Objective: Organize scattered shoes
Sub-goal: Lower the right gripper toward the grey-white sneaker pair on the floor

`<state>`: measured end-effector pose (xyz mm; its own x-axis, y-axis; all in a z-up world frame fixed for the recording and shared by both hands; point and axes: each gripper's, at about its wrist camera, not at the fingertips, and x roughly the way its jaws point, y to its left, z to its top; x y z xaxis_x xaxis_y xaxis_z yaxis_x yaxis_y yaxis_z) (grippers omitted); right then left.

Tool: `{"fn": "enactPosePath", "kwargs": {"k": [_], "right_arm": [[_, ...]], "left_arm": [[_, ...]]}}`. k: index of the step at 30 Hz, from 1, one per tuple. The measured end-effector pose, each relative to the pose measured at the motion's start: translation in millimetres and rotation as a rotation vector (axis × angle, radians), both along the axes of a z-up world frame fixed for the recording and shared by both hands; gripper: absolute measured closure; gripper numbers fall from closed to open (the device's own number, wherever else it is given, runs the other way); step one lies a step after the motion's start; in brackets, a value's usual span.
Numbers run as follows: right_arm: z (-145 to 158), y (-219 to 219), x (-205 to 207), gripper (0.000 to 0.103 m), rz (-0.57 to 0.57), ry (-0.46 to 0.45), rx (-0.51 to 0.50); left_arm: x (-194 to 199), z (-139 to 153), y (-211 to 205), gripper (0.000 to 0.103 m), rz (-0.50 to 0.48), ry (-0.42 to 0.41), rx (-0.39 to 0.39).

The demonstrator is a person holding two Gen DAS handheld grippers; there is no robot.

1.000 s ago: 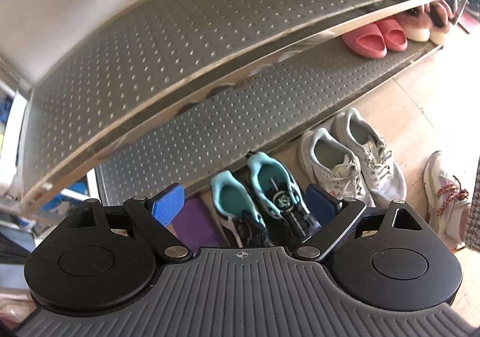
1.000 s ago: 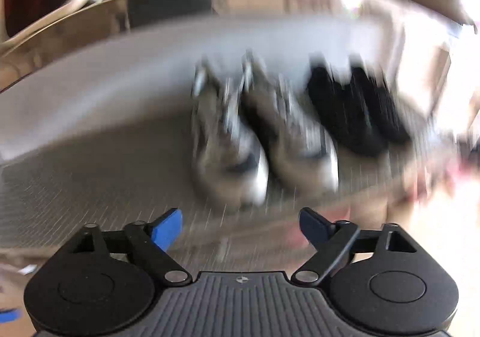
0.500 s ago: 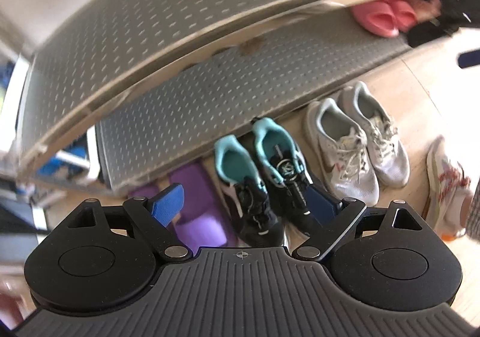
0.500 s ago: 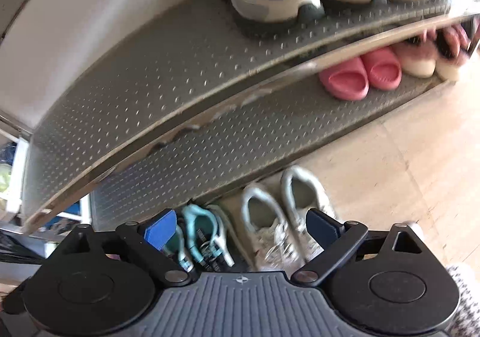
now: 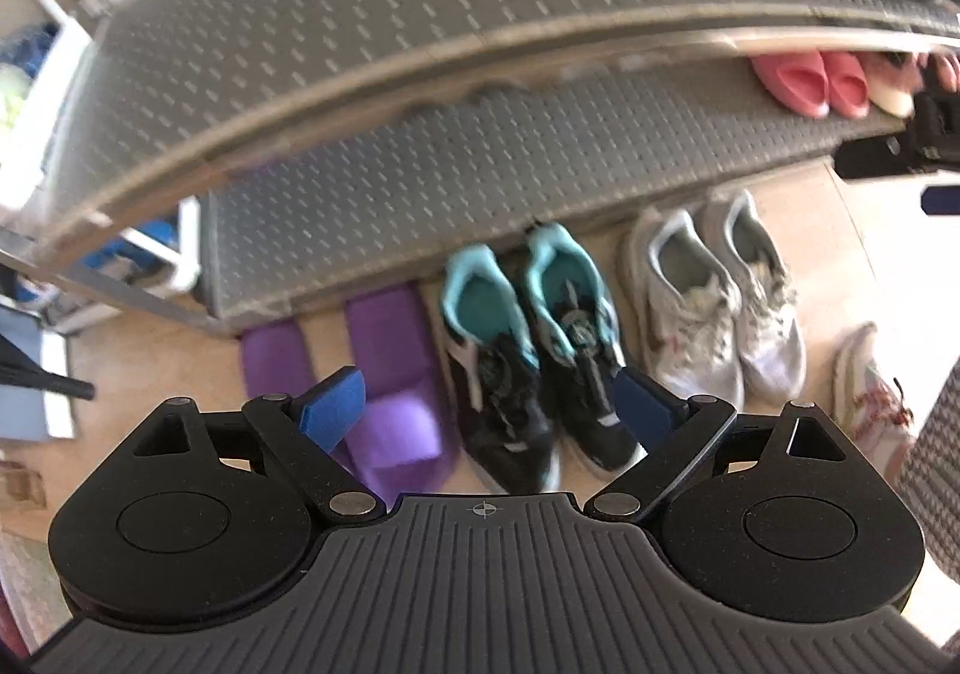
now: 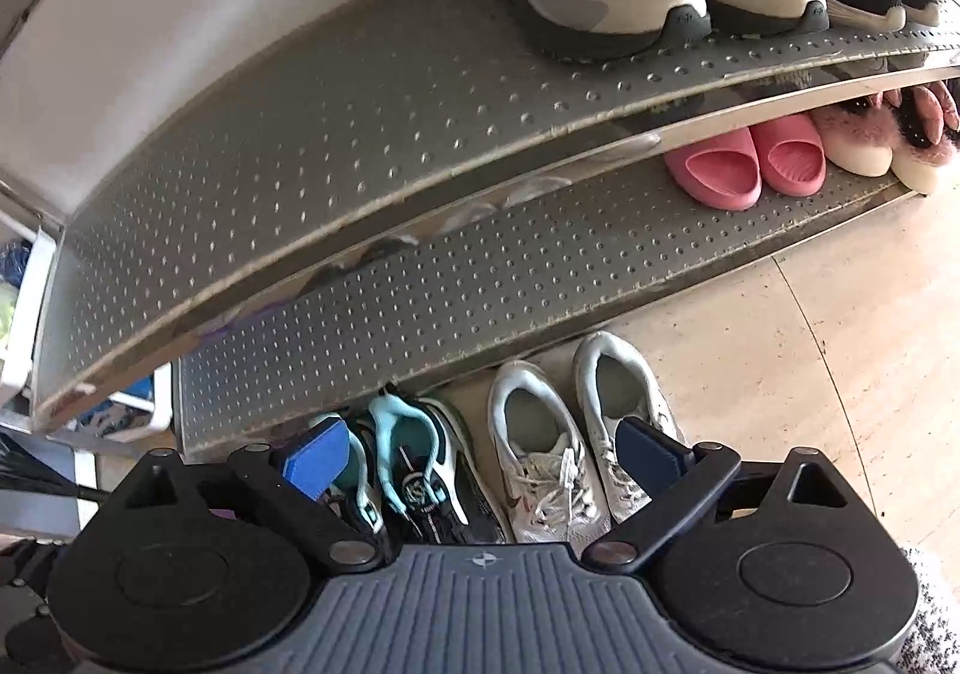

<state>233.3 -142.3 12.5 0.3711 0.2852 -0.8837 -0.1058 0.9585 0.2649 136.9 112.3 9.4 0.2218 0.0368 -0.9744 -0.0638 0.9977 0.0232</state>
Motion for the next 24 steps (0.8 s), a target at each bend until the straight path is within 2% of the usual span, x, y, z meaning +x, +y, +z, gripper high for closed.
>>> {"fn": "enactPosePath", "kwargs": {"k": [2, 6, 11, 16, 21, 24], "right_arm": [[-1, 1, -2, 0.006, 0.001, 0.006, -0.002], [-5, 1, -3, 0.006, 0.013, 0.008, -0.021], [-7, -1, 2, 0.006, -0.009, 0.018, -0.026], [-8, 2, 4, 0.006, 0.001, 0.021, -0.039], [-8, 2, 4, 0.006, 0.009, 0.025, -0.039], [-6, -1, 5, 0.006, 0.0, 0.021, -0.035]], "left_arm": [[-3, -7, -6, 0.01, 0.01, 0.035, -0.023], [-27, -21, -49, 0.01, -0.106, 0.112, -0.148], [-42, -24, -77, 0.01, -0.177, 0.182, -0.238], [-40, -24, -71, 0.009, -0.153, 0.158, -0.199], [-29, -29, -53, 0.009, -0.084, 0.14, -0.085], [-24, -25, -49, 0.009, -0.082, 0.124, -0.099]]}}
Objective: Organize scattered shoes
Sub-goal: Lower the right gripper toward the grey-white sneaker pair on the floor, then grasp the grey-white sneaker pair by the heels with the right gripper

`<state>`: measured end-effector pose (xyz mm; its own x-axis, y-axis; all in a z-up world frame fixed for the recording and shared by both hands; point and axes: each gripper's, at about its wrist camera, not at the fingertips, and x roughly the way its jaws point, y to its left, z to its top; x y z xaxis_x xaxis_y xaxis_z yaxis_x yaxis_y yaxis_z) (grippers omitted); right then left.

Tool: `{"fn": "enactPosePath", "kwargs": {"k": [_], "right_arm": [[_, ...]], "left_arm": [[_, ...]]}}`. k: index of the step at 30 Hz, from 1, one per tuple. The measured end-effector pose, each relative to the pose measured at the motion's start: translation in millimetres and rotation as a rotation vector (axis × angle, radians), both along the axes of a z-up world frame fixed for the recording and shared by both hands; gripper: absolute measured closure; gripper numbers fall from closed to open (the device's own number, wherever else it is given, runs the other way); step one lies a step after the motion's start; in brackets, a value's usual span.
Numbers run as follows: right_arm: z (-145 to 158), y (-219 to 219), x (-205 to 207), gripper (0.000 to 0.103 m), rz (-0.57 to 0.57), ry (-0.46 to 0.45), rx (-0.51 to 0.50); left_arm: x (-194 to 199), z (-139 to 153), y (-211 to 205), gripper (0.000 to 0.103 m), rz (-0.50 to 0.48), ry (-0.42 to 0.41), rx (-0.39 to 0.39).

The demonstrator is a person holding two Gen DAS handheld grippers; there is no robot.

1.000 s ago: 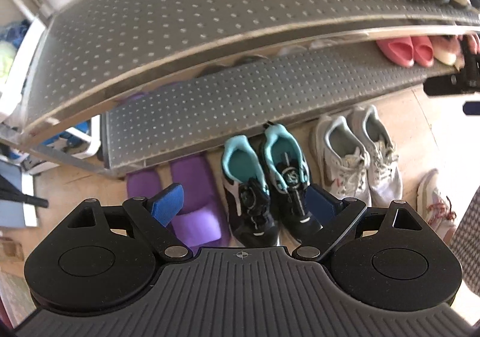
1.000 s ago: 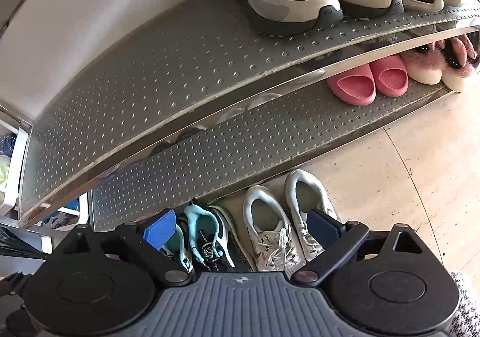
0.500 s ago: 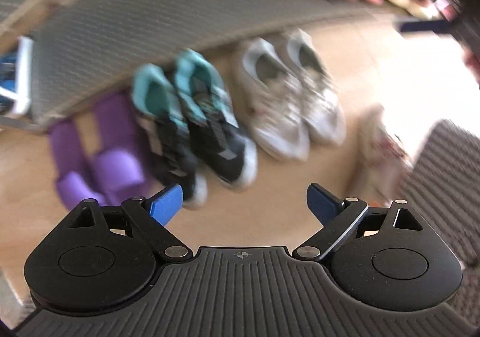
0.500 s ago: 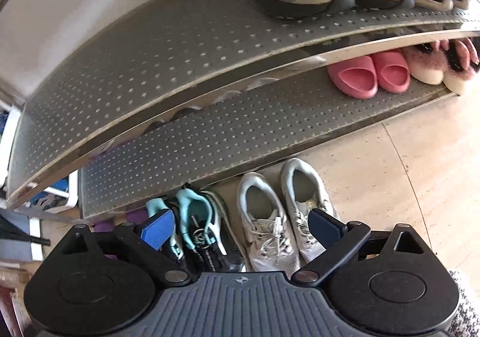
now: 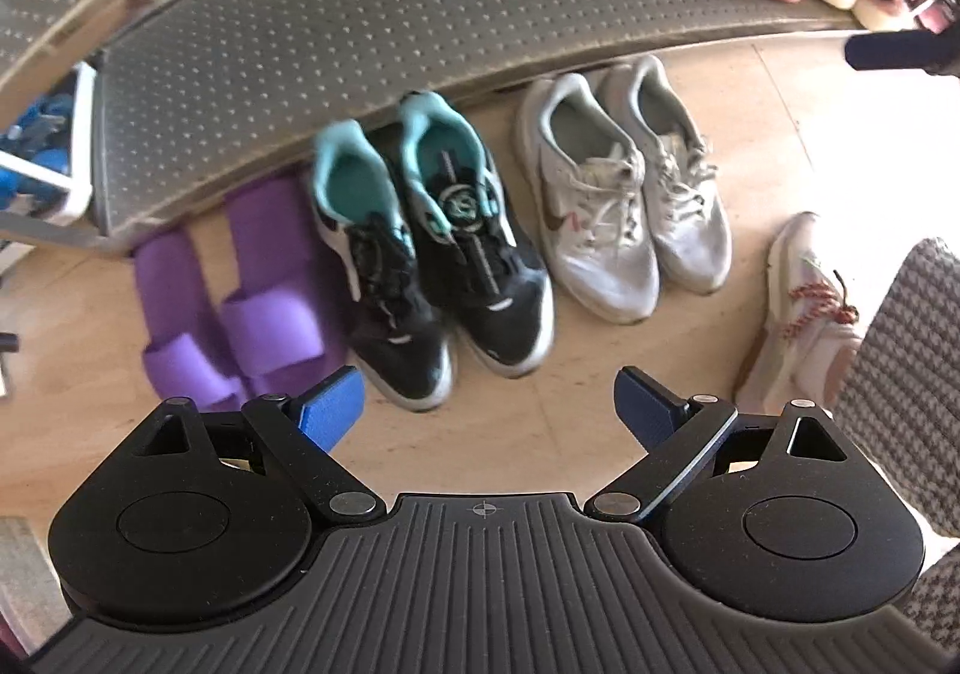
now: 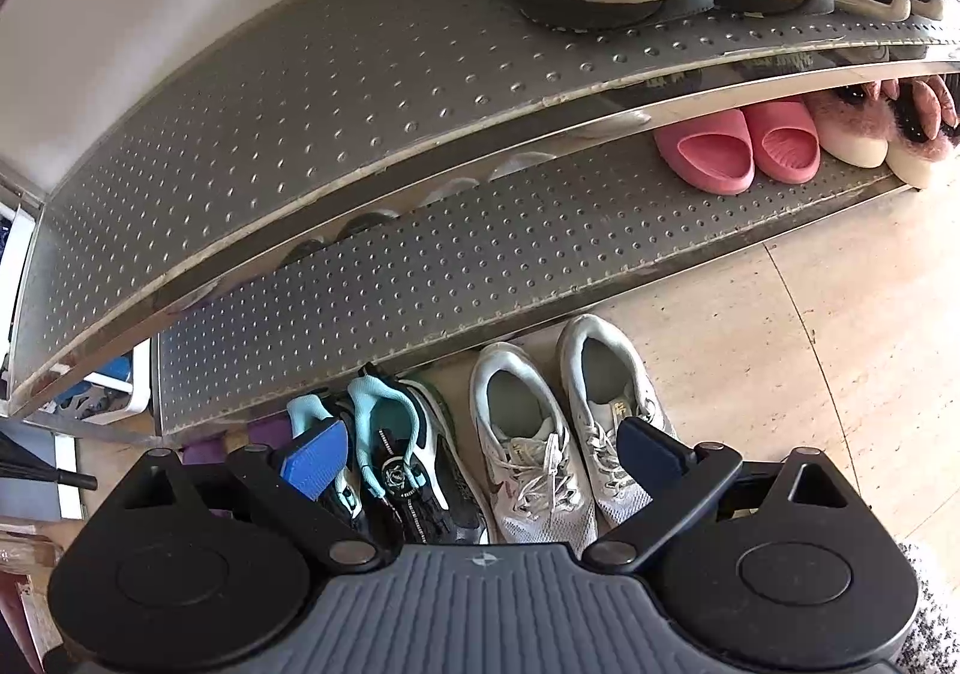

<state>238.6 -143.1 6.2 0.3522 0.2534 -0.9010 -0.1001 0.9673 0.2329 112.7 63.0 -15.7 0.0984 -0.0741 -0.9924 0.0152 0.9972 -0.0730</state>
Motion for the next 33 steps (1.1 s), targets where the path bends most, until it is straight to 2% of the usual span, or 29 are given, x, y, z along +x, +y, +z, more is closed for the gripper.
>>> {"fn": "enactPosePath", "kwargs": {"k": [2, 8, 10, 12, 13, 14, 16, 17, 19, 21, 23, 25, 29, 33], "right_arm": [[1, -3, 1, 0.006, -0.007, -0.002, 0.0], [2, -10, 1, 0.006, -0.009, -0.002, 0.007], [1, -12, 1, 0.006, 0.002, -0.007, 0.011], [-5, -11, -1, 0.008, 0.036, -0.016, 0.002], [-15, -6, 0, 0.014, 0.096, -0.017, -0.024], [-27, 0, 2, 0.033, 0.171, -0.011, -0.056], [-52, 9, 9, 0.061, 0.266, 0.02, -0.109], [-81, 14, 18, 0.061, 0.315, 0.076, -0.15], [-115, 17, 31, 0.061, 0.314, 0.149, -0.183], [-142, 19, 45, 0.056, 0.304, 0.162, -0.202], [-162, 21, 57, 0.042, 0.286, 0.16, -0.207], [-184, 23, 71, 0.036, 0.269, 0.151, -0.213], [-221, 27, 92, 0.036, 0.253, 0.137, -0.236], [-256, 32, 91, 0.035, 0.243, 0.13, -0.235]], "left_arm": [[4, 5, 1, 0.009, 0.005, -0.007, -0.018], [10, 18, -2, 0.009, 0.013, -0.052, -0.001], [13, 12, -3, 0.008, 0.019, -0.063, 0.008], [20, -3, -2, 0.009, 0.051, -0.011, 0.042], [22, -5, -2, 0.009, 0.047, -0.006, 0.038], [24, -6, -3, 0.009, 0.037, -0.009, 0.03], [28, -7, -4, 0.011, 0.017, -0.014, 0.014], [30, -7, -6, 0.011, 0.002, -0.023, 0.016], [32, -5, -8, 0.011, -0.037, -0.052, 0.052], [33, -3, -4, 0.011, -0.045, -0.057, 0.075], [36, -3, 3, 0.011, -0.033, -0.045, 0.067], [41, -3, 10, 0.011, -0.01, -0.033, 0.052], [44, -2, 21, 0.011, 0.025, -0.029, 0.052], [45, 0, 25, 0.011, 0.027, -0.032, 0.052]]}}
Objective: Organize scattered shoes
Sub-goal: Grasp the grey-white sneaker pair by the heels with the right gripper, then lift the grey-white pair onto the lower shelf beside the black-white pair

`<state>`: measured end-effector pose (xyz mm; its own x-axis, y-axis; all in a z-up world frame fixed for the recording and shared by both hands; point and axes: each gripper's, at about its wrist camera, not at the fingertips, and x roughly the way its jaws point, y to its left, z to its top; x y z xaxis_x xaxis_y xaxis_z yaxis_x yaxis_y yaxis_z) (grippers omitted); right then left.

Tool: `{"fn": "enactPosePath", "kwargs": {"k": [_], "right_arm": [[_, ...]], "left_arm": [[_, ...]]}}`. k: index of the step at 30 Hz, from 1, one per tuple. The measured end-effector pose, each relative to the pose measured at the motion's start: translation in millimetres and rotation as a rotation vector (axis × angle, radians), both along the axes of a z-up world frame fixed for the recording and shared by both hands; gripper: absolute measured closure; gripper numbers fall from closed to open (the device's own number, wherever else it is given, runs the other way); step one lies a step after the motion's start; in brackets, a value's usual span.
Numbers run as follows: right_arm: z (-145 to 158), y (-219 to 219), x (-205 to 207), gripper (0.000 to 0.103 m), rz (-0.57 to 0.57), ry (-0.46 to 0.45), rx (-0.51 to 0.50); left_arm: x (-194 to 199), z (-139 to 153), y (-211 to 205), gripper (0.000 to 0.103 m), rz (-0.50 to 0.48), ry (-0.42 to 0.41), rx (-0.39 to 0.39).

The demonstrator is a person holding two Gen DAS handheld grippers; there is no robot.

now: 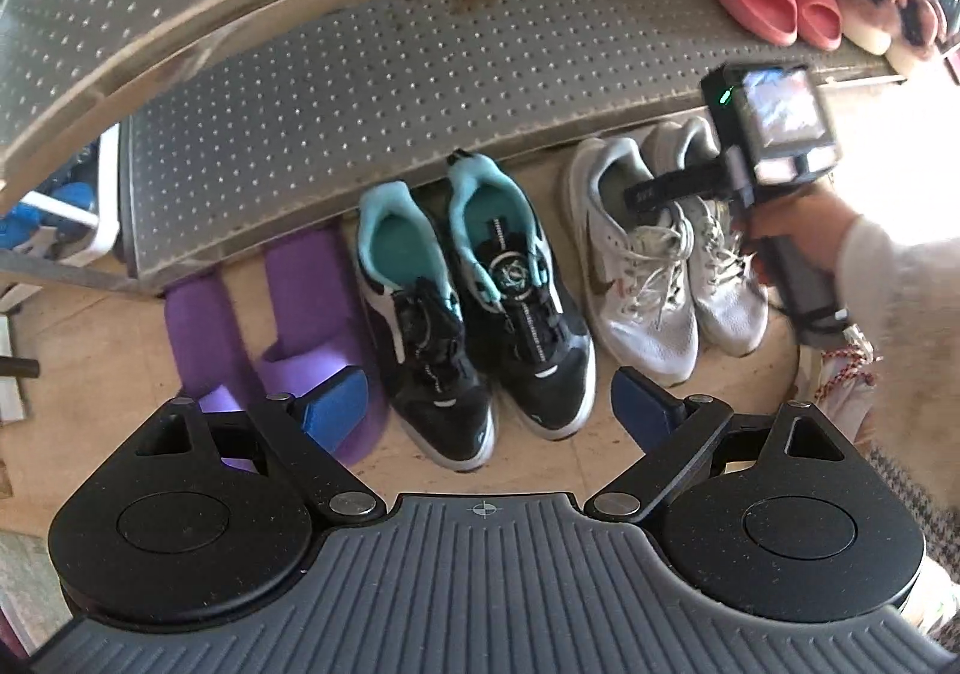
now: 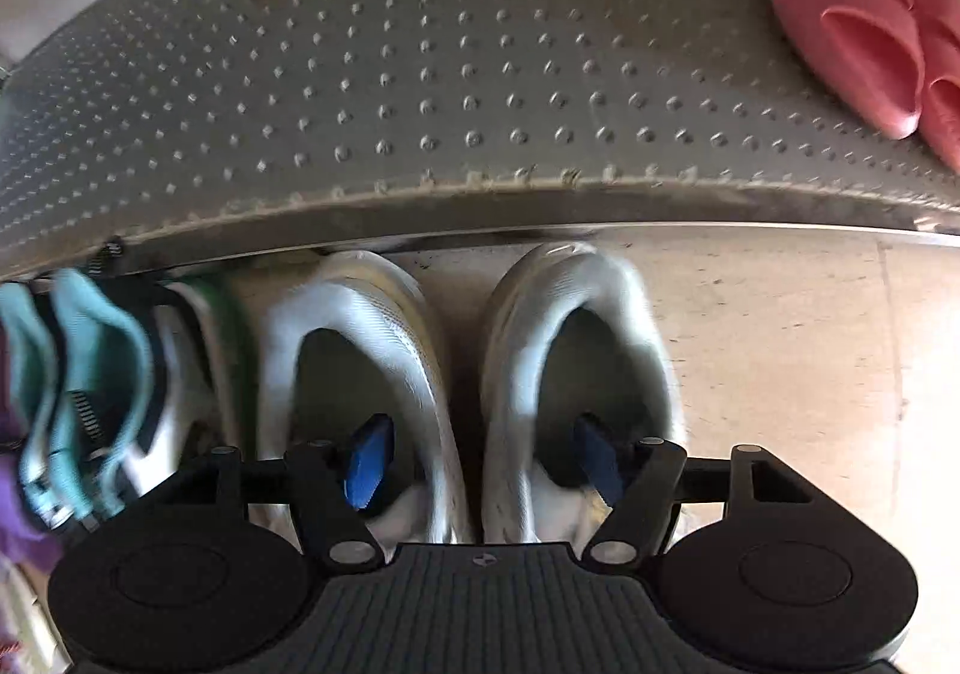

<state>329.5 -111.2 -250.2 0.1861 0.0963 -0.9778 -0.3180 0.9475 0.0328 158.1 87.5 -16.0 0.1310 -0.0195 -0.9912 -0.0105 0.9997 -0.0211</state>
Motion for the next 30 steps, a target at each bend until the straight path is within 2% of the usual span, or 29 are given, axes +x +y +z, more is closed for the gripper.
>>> {"fn": "enactPosePath", "kwargs": {"k": [1, 2, 3, 4, 7, 11, 13, 16, 20, 23, 25, 26, 28, 30], "right_arm": [[-6, 2, -7, 0.042, 0.007, -0.003, -0.004], [-3, 3, -14, 0.064, 0.007, -0.02, -0.017], [1, 4, -20, 0.075, 0.007, -0.037, -0.031], [7, 4, -27, 0.08, -0.002, -0.044, -0.036], [43, -8, -50, 0.083, -0.039, -0.077, 0.0], [115, -29, -93, 0.084, -0.107, -0.198, 0.081], [170, -36, -122, 0.084, -0.121, -0.285, 0.124], [250, -38, -157, 0.084, -0.093, -0.416, 0.19], [328, -18, -158, 0.084, -0.004, -0.55, 0.25], [357, 9, -124, 0.084, 0.045, -0.633, 0.253], [367, 35, -85, 0.081, 0.098, -0.714, 0.225], [366, 44, -67, 0.073, 0.108, -0.724, 0.223], [363, 53, -43, 0.045, 0.095, -0.743, 0.228], [365, 54, -36, 0.04, 0.04, -0.79, 0.191]], "left_arm": [[0, 1, 1, 0.011, -0.001, -0.001, -0.001], [0, 1, 1, 0.011, -0.001, -0.002, -0.003], [-1, 2, 1, 0.011, -0.002, -0.003, -0.004], [-2, 3, 3, 0.011, -0.002, -0.009, 0.001], [-6, 9, 7, 0.011, 0.002, -0.035, 0.018], [-12, 20, 14, 0.011, 0.018, -0.081, 0.033], [-15, 25, 20, 0.011, 0.041, -0.098, 0.036], [-19, 35, 27, 0.011, 0.066, -0.132, 0.026], [-26, 54, 39, 0.011, 0.089, -0.2, 0.005], [-29, 62, 50, 0.011, 0.112, -0.246, 0.002], [-29, 63, 55, 0.011, 0.124, -0.265, 0.008], [-28, 62, 56, 0.011, 0.125, -0.27, 0.01], [-22, 61, 57, 0.011, 0.112, -0.28, 0.011], [-17, 62, 54, 0.012, 0.107, -0.289, 0.001]]}}
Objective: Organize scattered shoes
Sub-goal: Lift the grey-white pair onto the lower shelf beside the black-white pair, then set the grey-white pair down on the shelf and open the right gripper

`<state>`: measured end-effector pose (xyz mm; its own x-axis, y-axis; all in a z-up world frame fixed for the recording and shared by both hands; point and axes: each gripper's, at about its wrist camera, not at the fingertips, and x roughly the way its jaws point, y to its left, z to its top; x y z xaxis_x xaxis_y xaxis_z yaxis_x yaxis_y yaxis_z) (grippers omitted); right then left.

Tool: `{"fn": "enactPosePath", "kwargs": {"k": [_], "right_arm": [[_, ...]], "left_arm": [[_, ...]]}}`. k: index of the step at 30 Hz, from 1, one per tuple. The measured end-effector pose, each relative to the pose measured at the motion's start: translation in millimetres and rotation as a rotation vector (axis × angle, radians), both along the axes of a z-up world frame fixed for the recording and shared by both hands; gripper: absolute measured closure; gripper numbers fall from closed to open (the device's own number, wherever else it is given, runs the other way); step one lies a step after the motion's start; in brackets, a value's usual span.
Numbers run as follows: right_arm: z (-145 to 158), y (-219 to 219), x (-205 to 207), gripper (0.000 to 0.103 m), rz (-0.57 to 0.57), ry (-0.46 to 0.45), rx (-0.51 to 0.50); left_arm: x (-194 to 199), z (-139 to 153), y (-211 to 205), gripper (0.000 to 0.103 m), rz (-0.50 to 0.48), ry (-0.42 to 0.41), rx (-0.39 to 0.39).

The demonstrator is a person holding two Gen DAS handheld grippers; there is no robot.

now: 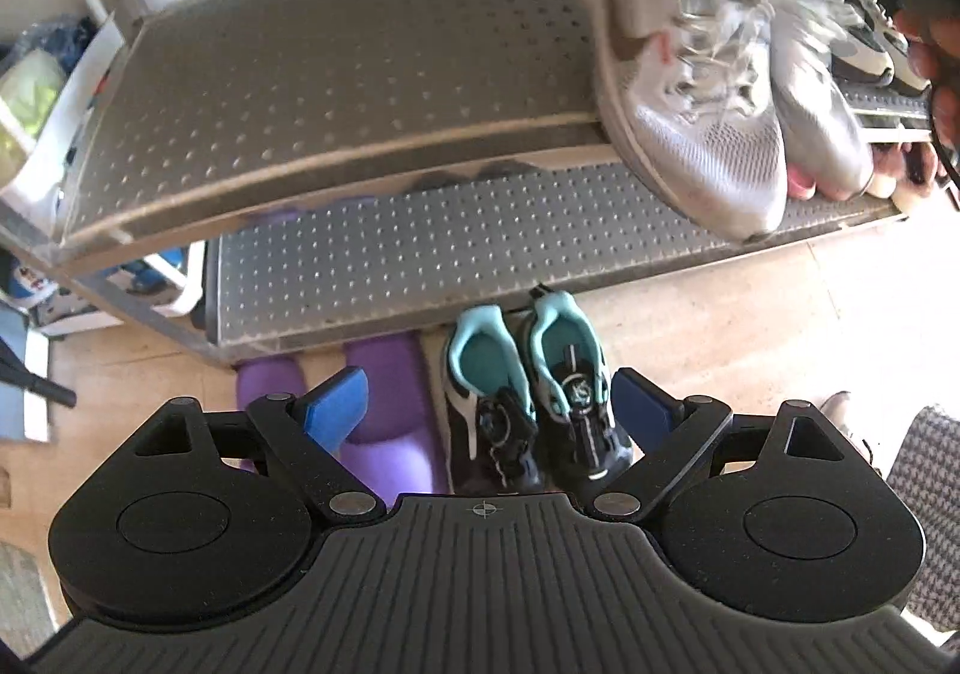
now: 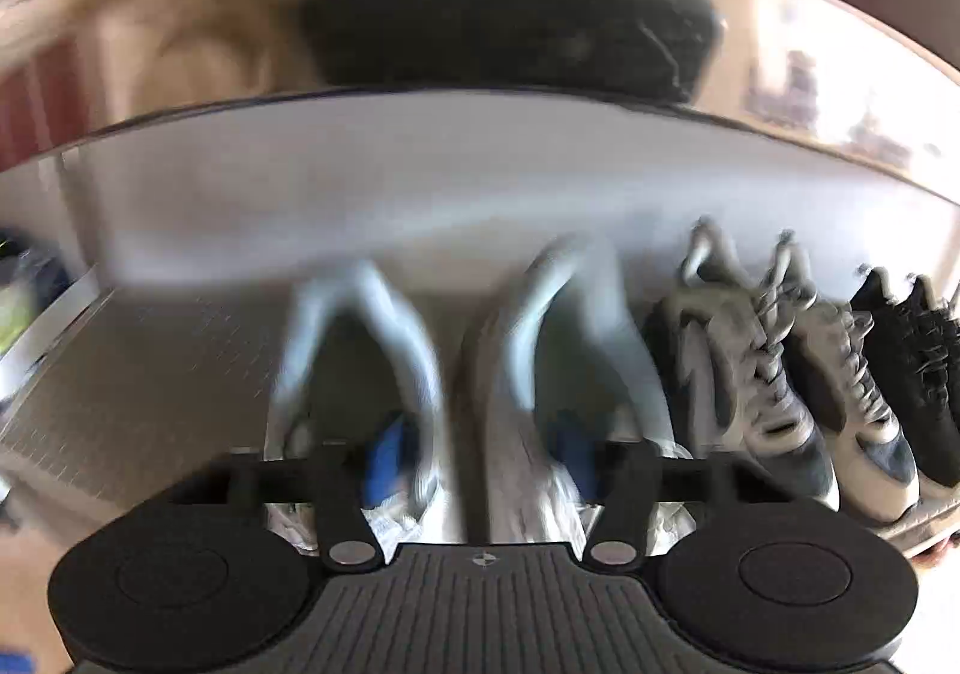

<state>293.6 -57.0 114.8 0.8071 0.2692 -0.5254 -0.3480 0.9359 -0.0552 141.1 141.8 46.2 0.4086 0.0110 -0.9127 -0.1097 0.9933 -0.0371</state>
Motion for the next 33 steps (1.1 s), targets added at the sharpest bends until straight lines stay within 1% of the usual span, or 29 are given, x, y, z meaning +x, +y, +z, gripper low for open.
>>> {"fn": "enactPosePath", "kwargs": {"k": [1, 2, 3, 5, 7, 8, 9, 10, 11, 12, 13, 15, 16, 17, 18, 19, 21, 22, 23, 25, 26, 27, 29, 30, 33], "right_arm": [[3, -4, -4, 0.032, -0.023, -0.011, 0.003], [5, -7, -8, 0.027, -0.018, -0.013, 0.013], [9, -17, -17, 0.024, -0.008, -0.022, 0.03], [13, -36, -35, 0.012, -0.003, -0.052, 0.05], [12, -52, -47, 0.008, 0.014, -0.067, 0.08], [9, -60, -52, 0.008, 0.03, -0.072, 0.1], [4, -69, -55, 0.008, 0.05, -0.067, 0.109], [-1, -70, -52, 0.008, 0.058, -0.036, 0.091], [-2, -66, -47, 0.008, 0.066, -0.004, 0.076], [-3, -62, -42, 0.008, 0.103, 0.015, 0.076], [-4, -60, -42, 0.01, 0.149, 0.004, 0.087], [-8, -56, -40, 0.02, 0.189, 0.004, 0.05], [-11, -57, -38, 0.035, 0.193, 0.018, 0.04], [-15, -58, -37, 0.042, 0.195, 0.037, 0.035], [-17, -59, -34, 0.042, 0.194, 0.074, 0.034], [-19, -60, -31, 0.042, 0.186, 0.114, 0.036], [-25, -60, -33, 0.042, 0.173, 0.161, 0.039], [-29, -61, -31, 0.042, 0.165, 0.199, 0.038], [-33, -61, -31, 0.042, 0.162, 0.218, 0.036], [-40, -60, -31, 0.042, 0.144, 0.293, 0.019], [-43, -59, -32, 0.042, 0.135, 0.325, 0.012], [-44, -58, -32, 0.042, 0.13, 0.339, 0.008], [-42, -57, -33, 0.042, 0.131, 0.335, 0.02], [-39, -56, -34, 0.042, 0.132, 0.329, 0.035], [-34, -51, -34, 0.042, 0.134, 0.293, 0.044]], "left_arm": [[2, 1, -2, 0.011, -0.004, -0.008, -0.008], [4, 1, -5, 0.011, -0.008, -0.014, -0.015], [4, 1, -8, 0.011, -0.01, -0.017, -0.02], [4, 3, -14, 0.011, -0.014, -0.02, -0.028], [4, 5, -26, 0.011, -0.043, -0.022, -0.049], [4, 6, -36, 0.011, -0.07, -0.03, -0.062], [3, 5, -44, 0.011, -0.088, -0.035, -0.063], [3, 5, -48, 0.011, -0.096, -0.037, -0.059], [4, 4, -57, 0.011, -0.109, -0.049, -0.042], [4, 5, -63, 0.011, -0.12, -0.064, -0.022], [4, 6, -68, 0.011, -0.13, -0.079, -0.003], [7, 9, -77, 0.011, -0.145, -0.122, 0.039], [10, 13, -81, 0.011, -0.152, -0.158, 0.063], [13, 18, -85, 0.011, -0.159, -0.198, 0.088], [17, 20, -87, 0.011, -0.165, -0.217, 0.095], [21, 21, -89, 0.011, -0.166, -0.214, 0.091], [28, 17, -87, 0.011, -0.157, -0.174, 0.062], [31, 14, -87, 0.011, -0.151, -0.149, 0.046], [36, 6, -88, 0.011, -0.14, -0.078, 0.01], [38, -4, -87, 0.011, -0.138, -0.009, -0.021], [39, -11, -87, 0.011, -0.14, 0.041, -0.041], [40, -17, -88, 0.011, -0.143, 0.072, -0.041], [39, -21, -88, 0.011, -0.145, 0.097, -0.022], [38, -25, -87, 0.011, -0.141, 0.11, -0.001], [38, -27, -84, 0.011, -0.137, 0.117, 0.011]]}}
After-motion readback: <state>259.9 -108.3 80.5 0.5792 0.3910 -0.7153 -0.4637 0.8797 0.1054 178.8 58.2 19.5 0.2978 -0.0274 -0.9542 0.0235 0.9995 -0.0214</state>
